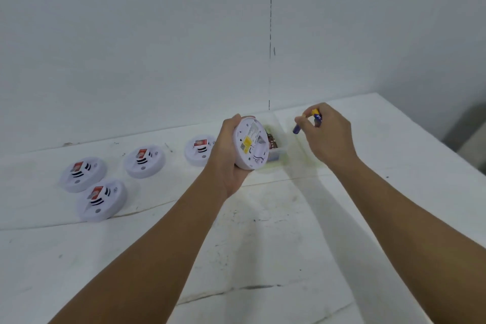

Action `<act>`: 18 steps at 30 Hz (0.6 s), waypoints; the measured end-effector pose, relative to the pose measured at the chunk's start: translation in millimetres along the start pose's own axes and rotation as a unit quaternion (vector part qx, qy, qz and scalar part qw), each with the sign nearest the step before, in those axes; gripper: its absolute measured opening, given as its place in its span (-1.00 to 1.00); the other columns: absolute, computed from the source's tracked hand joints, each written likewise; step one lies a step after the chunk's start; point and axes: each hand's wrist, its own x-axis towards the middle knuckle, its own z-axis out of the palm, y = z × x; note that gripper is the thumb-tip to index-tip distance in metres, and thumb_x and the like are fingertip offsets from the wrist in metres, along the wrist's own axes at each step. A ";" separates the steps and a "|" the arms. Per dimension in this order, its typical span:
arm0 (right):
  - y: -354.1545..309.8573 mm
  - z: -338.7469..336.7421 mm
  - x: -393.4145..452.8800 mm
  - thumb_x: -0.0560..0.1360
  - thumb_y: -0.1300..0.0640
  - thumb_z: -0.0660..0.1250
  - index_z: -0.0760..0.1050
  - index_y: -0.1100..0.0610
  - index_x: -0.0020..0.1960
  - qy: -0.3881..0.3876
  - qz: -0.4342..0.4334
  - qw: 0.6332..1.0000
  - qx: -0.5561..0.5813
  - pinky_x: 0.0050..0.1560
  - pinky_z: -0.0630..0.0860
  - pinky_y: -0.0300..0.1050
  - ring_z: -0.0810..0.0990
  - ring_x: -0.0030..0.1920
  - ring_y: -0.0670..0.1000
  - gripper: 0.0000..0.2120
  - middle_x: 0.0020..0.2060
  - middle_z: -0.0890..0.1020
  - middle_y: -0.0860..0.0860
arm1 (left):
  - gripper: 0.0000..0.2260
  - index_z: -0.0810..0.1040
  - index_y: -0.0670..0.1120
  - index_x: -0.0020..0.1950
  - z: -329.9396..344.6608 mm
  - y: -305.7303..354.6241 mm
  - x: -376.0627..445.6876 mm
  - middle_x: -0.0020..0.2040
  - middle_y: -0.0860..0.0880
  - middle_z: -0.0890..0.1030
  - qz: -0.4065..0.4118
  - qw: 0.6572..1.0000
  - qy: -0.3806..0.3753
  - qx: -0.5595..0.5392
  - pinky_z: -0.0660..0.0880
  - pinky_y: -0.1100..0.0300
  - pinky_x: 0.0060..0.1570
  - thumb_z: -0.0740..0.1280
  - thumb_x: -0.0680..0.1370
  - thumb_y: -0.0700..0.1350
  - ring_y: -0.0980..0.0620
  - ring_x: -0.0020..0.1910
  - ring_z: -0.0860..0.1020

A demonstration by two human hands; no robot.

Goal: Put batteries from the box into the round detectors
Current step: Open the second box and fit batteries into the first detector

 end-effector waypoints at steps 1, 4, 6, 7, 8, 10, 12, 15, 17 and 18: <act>8.0 -6.4 6.9 0.57 0.07 0.40 0.61 0.07 -0.13 -0.002 0.008 1.000 -0.024 -0.11 0.36 -0.13 0.45 -0.23 -0.08 -0.87 -0.24 0.54 -0.15 | -0.67 0.68 -0.01 0.01 5.3 -2.2 3.5 -0.05 -0.05 0.71 -0.004 1.000 -0.008 0.005 0.61 0.00 0.06 0.22 0.67 0.16 -0.06 -0.04 0.67; 26.2 -18.8 22.8 0.55 0.03 0.41 0.59 0.00 -0.16 -0.018 0.036 0.994 -0.097 0.04 0.46 0.01 0.48 -0.14 -0.06 -0.88 -0.27 0.50 -0.18 | -0.68 0.68 -0.03 0.02 16.0 -8.6 12.9 -0.06 -0.08 0.72 -0.009 1.000 -0.014 0.019 0.63 -0.05 0.03 0.24 0.67 0.15 -0.09 -0.15 0.71; 34.9 -20.8 29.5 0.56 0.03 0.41 0.59 -0.01 -0.14 -0.043 0.050 0.988 -0.138 0.12 0.44 0.06 0.51 -0.08 -0.05 -0.89 -0.28 0.50 -0.21 | -0.68 0.68 -0.03 0.05 19.1 -12.3 18.0 -0.02 -0.11 0.71 -0.010 1.000 -0.011 0.022 0.57 -0.15 0.20 0.27 0.65 0.16 -0.15 -0.10 0.70; 38.1 -20.8 31.8 0.57 0.03 0.40 0.60 0.00 -0.12 -0.055 0.054 0.985 -0.154 0.12 0.41 0.05 0.52 -0.07 -0.04 -0.89 -0.28 0.50 -0.23 | -0.68 0.68 -0.03 0.07 19.8 -14.0 20.1 0.01 -0.12 0.71 -0.013 1.000 -0.011 0.020 0.53 -0.18 0.26 0.27 0.65 0.16 -0.16 -0.07 0.71; 40.6 -20.6 33.7 0.58 0.03 0.39 0.60 0.00 -0.11 -0.067 0.056 0.982 -0.171 0.10 0.39 0.03 0.52 -0.08 -0.04 -0.90 -0.29 0.51 -0.24 | -0.69 0.68 -0.04 0.09 20.3 -15.2 21.9 0.03 -0.12 0.72 -0.014 1.000 -0.011 0.018 0.52 -0.20 0.29 0.28 0.65 0.16 -0.17 -0.05 0.71; 46.2 -19.9 36.9 0.59 0.04 0.38 0.62 0.02 -0.08 -0.093 0.059 0.973 -0.201 0.07 0.34 0.00 0.50 -0.14 -0.04 -0.90 -0.30 0.50 -0.24 | -0.69 0.68 -0.04 0.08 20.2 -15.6 24.3 0.04 -0.13 0.72 -0.013 1.000 -0.013 0.015 0.53 -0.20 0.26 0.28 0.65 0.16 -0.17 -0.05 0.71; 50.4 -19.5 39.4 0.60 0.04 0.37 0.65 0.06 -0.05 -0.121 0.068 0.966 -0.218 0.11 0.36 0.01 0.50 -0.13 -0.01 -0.86 -0.29 0.49 -0.25 | -0.68 0.68 -0.05 0.07 19.7 -15.3 26.0 0.03 -0.12 0.71 -0.009 1.000 -0.017 0.013 0.61 -0.13 0.13 0.27 0.65 0.15 -0.16 -0.08 0.72; 50.9 -18.9 41.5 0.63 0.04 0.27 0.59 0.09 -0.07 -0.129 0.082 0.968 -0.200 0.07 0.36 0.01 0.52 -0.05 0.11 -0.81 -0.29 0.56 -0.15 | -0.69 0.68 -0.04 0.07 17.8 -13.6 28.4 0.01 -0.10 0.72 -0.008 1.000 -0.021 0.004 0.69 -0.03 -0.11 0.26 0.66 0.14 -0.10 -0.12 0.73; 48.1 -17.3 42.5 0.60 0.10 0.21 0.43 0.05 -0.16 -0.124 0.086 0.970 -0.191 -0.03 0.28 -0.02 0.48 -0.17 0.09 -0.83 -0.39 0.49 -0.12 | -0.69 0.67 -0.04 0.09 15.9 -11.6 29.6 0.03 -0.09 0.72 -0.004 1.000 -0.017 -0.003 0.68 -0.01 -0.15 0.26 0.66 0.14 -0.08 -0.11 0.72; 45.9 -16.5 42.8 0.58 0.12 0.20 0.37 0.06 -0.19 -0.126 0.088 0.969 -0.195 -0.07 0.25 -0.02 0.44 -0.23 0.06 -0.83 -0.43 0.45 -0.12 | -0.69 0.67 -0.04 0.10 14.6 -10.9 30.4 0.05 -0.09 0.71 -0.001 1.000 -0.014 -0.004 0.68 -0.02 -0.12 0.26 0.66 0.14 -0.09 -0.08 0.72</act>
